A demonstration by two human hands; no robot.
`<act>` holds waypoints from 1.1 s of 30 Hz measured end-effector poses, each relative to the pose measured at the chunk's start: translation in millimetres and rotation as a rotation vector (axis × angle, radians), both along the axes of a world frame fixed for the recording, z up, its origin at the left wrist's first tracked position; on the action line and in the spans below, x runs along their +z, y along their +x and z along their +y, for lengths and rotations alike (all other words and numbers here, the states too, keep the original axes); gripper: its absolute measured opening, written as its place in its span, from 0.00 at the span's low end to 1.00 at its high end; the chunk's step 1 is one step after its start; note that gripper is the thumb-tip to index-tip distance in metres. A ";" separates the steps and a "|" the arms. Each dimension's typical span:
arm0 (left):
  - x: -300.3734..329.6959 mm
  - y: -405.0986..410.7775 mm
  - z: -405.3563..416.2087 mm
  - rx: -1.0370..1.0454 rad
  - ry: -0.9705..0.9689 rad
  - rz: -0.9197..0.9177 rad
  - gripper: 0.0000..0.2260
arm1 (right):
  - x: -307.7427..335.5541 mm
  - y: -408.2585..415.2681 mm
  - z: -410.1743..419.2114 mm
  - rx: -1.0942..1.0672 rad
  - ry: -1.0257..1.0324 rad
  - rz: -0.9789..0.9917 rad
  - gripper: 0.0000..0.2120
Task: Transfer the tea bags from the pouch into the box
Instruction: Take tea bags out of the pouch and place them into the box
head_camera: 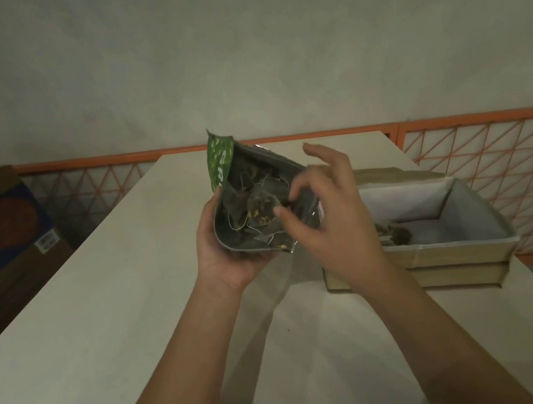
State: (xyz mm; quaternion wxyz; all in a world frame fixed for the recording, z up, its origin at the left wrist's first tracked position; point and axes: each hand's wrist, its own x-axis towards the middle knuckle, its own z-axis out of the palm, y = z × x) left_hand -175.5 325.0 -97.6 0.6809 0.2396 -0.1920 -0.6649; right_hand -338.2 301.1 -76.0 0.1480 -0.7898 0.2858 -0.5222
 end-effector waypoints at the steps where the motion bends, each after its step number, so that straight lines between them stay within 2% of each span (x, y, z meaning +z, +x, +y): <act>1: -0.4 0.1 0.0 0.018 0.004 -0.024 0.24 | -4.6 -2.0 2.6 -0.071 -0.001 0.064 0.11; 5: -0.8 -3.2 2.4 0.033 0.035 -0.069 0.25 | -18.6 0.0 9.7 -0.220 0.077 0.254 0.18; 9: -0.8 -5.5 2.6 -0.012 0.024 -0.049 0.27 | -18.0 -3.9 6.7 -0.247 0.093 0.261 0.11; 12: 0.3 -6.4 0.4 -0.026 0.035 -0.021 0.28 | -10.4 -12.0 3.6 -0.121 0.230 0.102 0.06; 18: 6.8 -15.9 -3.4 -0.016 0.028 0.042 0.24 | 18.8 -38.9 0.0 -0.010 0.404 -0.295 0.06; 21: 12.0 -22.7 -5.3 -0.033 0.020 0.059 0.23 | 30.1 -53.2 -5.6 0.055 0.430 -0.482 0.06; 26: 15.4 -29.0 -10.0 -0.055 -0.001 0.065 0.23 | 43.3 -73.3 -17.9 0.030 0.424 -0.646 0.06; 30: 18.0 -33.8 -11.2 -0.063 -0.025 0.063 0.23 | 36.0 -83.4 -29.3 -0.058 0.416 -0.578 0.08; 33: 17.0 -35.5 -11.3 -0.063 -0.033 0.072 0.23 | 20.5 -86.7 -36.1 -0.157 0.467 -0.335 0.10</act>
